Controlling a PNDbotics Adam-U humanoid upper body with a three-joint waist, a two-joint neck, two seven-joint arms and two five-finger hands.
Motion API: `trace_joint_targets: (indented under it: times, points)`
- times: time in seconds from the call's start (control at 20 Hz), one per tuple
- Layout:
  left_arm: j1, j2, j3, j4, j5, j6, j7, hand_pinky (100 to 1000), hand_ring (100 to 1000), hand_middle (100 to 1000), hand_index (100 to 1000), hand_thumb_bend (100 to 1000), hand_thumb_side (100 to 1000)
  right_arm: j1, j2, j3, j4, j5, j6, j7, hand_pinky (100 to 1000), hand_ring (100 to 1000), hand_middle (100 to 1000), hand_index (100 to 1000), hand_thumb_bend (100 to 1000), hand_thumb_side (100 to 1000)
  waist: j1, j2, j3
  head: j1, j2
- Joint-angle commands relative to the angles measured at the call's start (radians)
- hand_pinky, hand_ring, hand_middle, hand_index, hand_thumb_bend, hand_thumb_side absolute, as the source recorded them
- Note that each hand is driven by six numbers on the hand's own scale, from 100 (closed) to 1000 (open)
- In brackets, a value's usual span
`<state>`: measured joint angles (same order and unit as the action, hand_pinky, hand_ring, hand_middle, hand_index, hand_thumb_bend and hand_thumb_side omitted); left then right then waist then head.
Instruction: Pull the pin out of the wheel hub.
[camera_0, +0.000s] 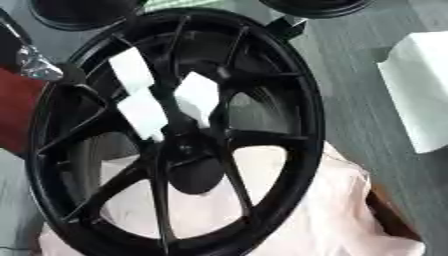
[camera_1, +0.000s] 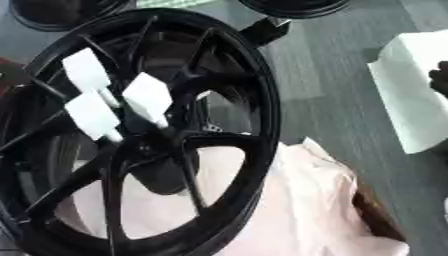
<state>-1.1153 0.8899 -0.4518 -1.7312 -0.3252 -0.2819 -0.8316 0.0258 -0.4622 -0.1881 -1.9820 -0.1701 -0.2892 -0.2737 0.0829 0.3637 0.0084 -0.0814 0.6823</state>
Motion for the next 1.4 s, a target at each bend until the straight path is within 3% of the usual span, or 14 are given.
trace_joint_targets:
  times: [0.05, 0.4, 1.4]
  points:
    - [-0.009, 0.036, -0.007, 0.004, 0.000, -0.085, -0.075, 871, 872, 827, 869, 448, 178, -0.007, -0.021, -0.002, -0.018, 0.006, 0.002, -0.001, 831, 781, 731, 830, 100, 601, -0.005, -0.014, 0.002, 0.003, -0.008]
    - [-0.018, 0.031, -0.003, -0.010, 0.000, -0.093, -0.075, 866, 867, 820, 868, 452, 100, -0.009, -0.014, 0.003, -0.018, 0.007, 0.008, 0.002, 831, 782, 731, 831, 100, 610, -0.007, -0.009, 0.003, 0.002, -0.012]
    - [-0.076, -0.040, -0.060, 0.098, -0.040, -0.115, -0.075, 848, 855, 793, 846, 357, 100, -0.023, 0.004, 0.012, -0.018, 0.011, 0.019, 0.007, 832, 783, 732, 832, 100, 631, -0.005, 0.013, -0.011, 0.007, -0.019]
